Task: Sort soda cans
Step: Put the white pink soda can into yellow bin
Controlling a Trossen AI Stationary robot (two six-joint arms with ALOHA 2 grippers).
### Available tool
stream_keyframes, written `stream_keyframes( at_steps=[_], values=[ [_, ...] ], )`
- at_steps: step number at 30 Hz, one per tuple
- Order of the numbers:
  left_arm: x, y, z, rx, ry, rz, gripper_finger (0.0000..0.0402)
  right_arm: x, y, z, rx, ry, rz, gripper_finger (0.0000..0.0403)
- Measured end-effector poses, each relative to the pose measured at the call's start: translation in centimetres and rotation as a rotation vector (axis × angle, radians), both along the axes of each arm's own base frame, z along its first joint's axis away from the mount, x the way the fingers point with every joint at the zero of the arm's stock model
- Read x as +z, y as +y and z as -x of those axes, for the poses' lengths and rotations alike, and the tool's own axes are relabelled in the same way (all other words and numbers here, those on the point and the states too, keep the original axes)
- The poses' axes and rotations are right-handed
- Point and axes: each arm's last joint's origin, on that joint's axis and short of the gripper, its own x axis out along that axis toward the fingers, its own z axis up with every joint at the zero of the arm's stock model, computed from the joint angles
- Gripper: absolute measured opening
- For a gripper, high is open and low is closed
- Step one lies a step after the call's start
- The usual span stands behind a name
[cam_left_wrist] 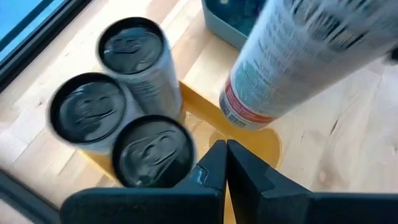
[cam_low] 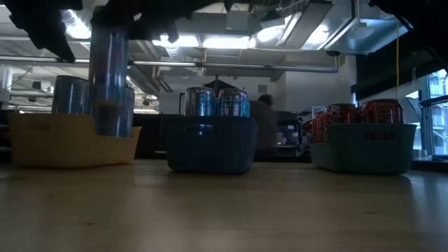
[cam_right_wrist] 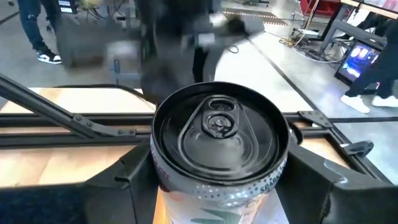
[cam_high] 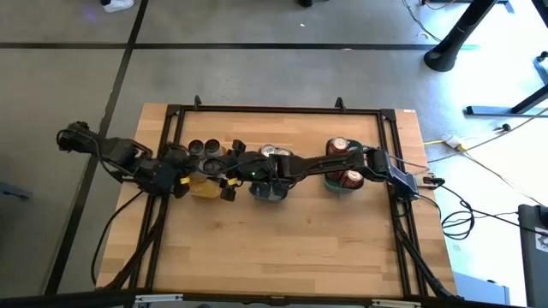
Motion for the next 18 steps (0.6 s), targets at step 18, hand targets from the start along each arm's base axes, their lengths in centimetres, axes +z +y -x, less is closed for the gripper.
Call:
stream_keyframes(
  at_steps=[18],
  values=[
    [0.4,0.4,0.9,0.01,-0.033,0.019,0.0004,-9.2,-2.2,-2.6,-0.113,-0.034,0.033,0.0244]
  ],
)
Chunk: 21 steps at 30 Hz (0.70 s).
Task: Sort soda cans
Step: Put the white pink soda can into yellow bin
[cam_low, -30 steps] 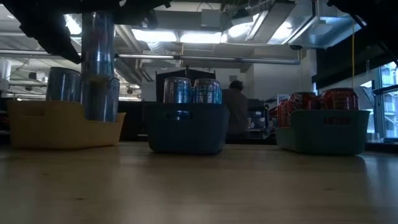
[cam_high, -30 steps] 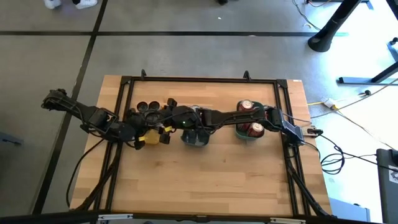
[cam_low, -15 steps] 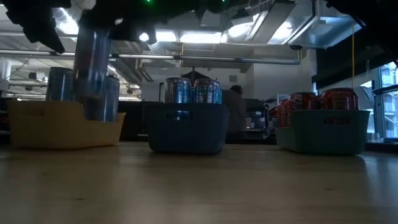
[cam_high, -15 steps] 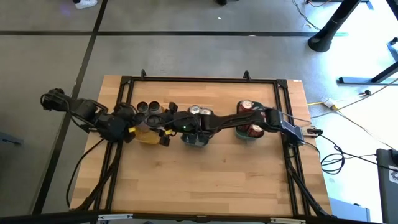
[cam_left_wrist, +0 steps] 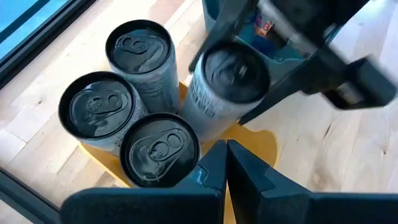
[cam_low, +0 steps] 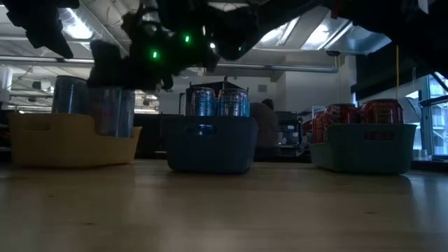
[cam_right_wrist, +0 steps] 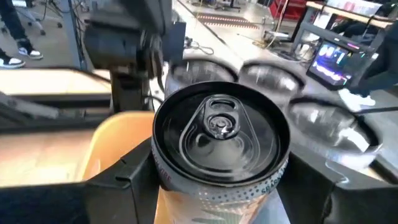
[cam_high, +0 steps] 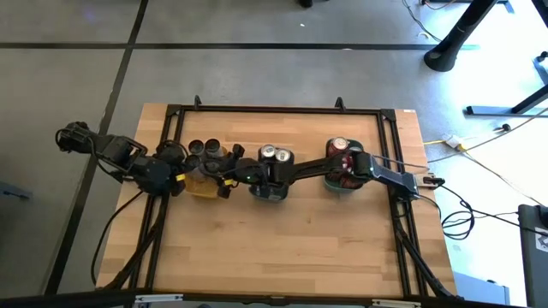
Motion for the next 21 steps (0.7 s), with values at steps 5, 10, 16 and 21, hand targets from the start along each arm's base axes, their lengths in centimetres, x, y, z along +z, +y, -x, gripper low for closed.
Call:
stream_keyframes(
  at_steps=[5,10,16,21],
  values=[
    [0.01,-0.01,-0.02,0.0,-0.003,0.001,0.0004,-1.02,0.02,-0.15,0.01,0.018,-0.008,0.0244],
    [0.02,-0.01,-0.03,0.0,-0.004,0.002,0.0004,-1.17,0.04,-0.2,0.01,0.017,-0.007,0.0264],
    [0.02,-0.02,-0.04,0.0,-0.005,0.002,0.0004,-1.23,0.02,-0.19,0.006,0.023,-0.003,0.0316],
    [0.02,-0.02,-0.04,0.0,-0.005,0.002,0.0004,-1.13,0.14,-0.08,0.004,0.039,-0.002,0.0339]
  ],
)
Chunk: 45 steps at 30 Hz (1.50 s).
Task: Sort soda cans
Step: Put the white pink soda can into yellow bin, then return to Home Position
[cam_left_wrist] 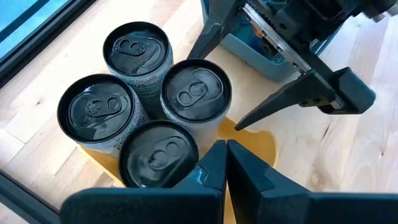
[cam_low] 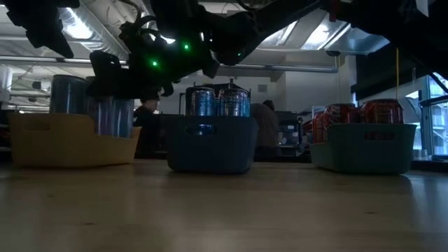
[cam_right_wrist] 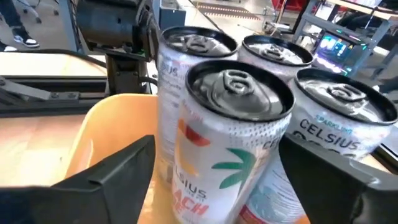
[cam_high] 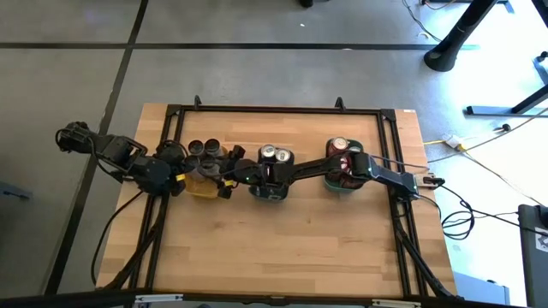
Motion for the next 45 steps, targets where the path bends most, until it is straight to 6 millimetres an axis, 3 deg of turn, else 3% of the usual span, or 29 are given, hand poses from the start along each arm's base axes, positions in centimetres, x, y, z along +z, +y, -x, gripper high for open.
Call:
stream_keyframes(
  at_steps=[5,11,18,23,29,34,45],
  values=[
    [0.0,0.0,0.0,-0.005,0.003,-0.005,0.0004,2.9,0.7,0.8,-0.003,0.012,0.016,0.0338],
    [0.1,0.0,0.0,-0.028,0.01,-0.023,0.0004,7.5,2.1,3.3,0.027,0.123,0.034,0.0326],
    [1.7,0.0,0.1,-0.134,-0.08,-0.075,0.0002,14.8,4.9,9.0,0.092,0.254,0.034,0.0294],
    [3.4,0.1,0.2,-0.271,-0.341,-0.161,0.0001,18.4,5.7,13.5,0.135,0.35,-0.035,0.0219],
    [3.8,0.7,1.7,-0.339,-0.571,-0.269,0.0001,17.6,5.6,18.0,0.193,0.526,-0.102,0.0091],
    [2.4,1.2,2.9,-0.33,-0.689,-0.284,0.0001,15.4,4.9,21.8,0.197,0.517,-0.167,0.001],
    [-1.8,1.3,2.9,-0.278,-0.819,-0.258,0.0,11.5,3.2,32.6,0.25,0.086,-0.321,0.0012]
  ],
)
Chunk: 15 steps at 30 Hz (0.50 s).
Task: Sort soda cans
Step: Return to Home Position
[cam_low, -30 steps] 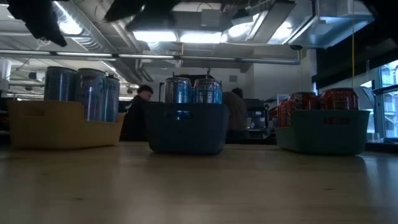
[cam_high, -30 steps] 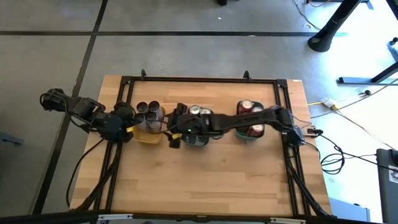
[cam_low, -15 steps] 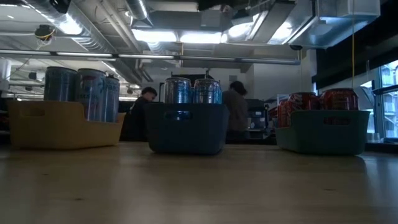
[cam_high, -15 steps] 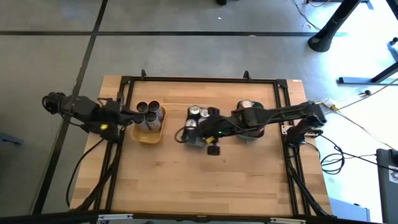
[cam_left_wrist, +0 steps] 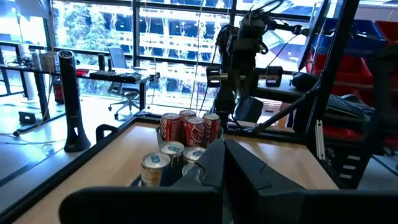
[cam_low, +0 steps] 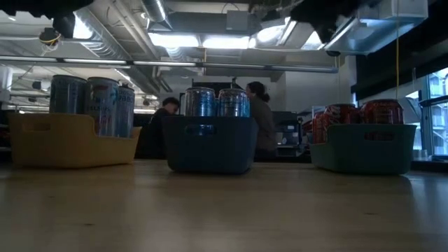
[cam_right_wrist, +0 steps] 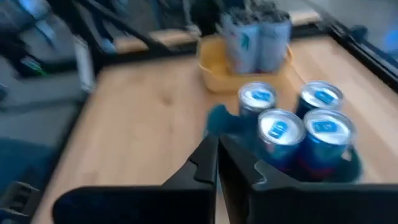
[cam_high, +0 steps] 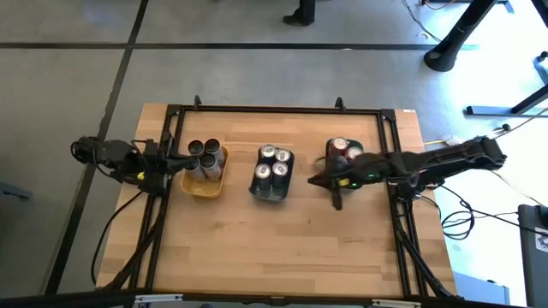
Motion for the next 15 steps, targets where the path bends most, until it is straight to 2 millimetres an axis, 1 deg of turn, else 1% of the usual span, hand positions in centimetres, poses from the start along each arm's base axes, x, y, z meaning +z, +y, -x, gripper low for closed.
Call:
stream_keyframes(
  at_steps=[2,5,8,10,11,13,15],
  values=[
    [-0.2,0.1,0.1,0.0,-0.005,0.004,0.0,-0.9,0.1,2.1,0.033,-0.094,-0.036,0.0006],
    [-0.3,0.2,0.5,0.001,-0.017,0.001,0.0,-2.3,0.0,4.6,0.057,-0.227,-0.07,0.0002],
    [-0.3,0.3,0.7,0.0,-0.023,0.018,0.0,-3.8,-0.4,6.6,0.061,-0.25,-0.089,0.0005],
    [-0.2,0.3,0.7,0.001,-0.028,0.009,0.0,-4.6,-0.5,7.5,0.06,-0.235,-0.108,0.0009],
    [-0.3,0.3,0.7,0.001,-0.026,0.004,0.0,-4.9,-0.6,7.8,0.052,-0.234,-0.152,0.001],
    [-0.3,0.3,0.7,0.0,-0.025,0.014,0.0,-5.1,-0.7,8.2,0.04,-0.243,-0.202,0.0013],
    [-0.6,0.3,0.7,0.001,0.004,0.008,0.0,-5.3,-0.8,8.5,0.048,-0.258,-0.176,0.0014]
  ],
)
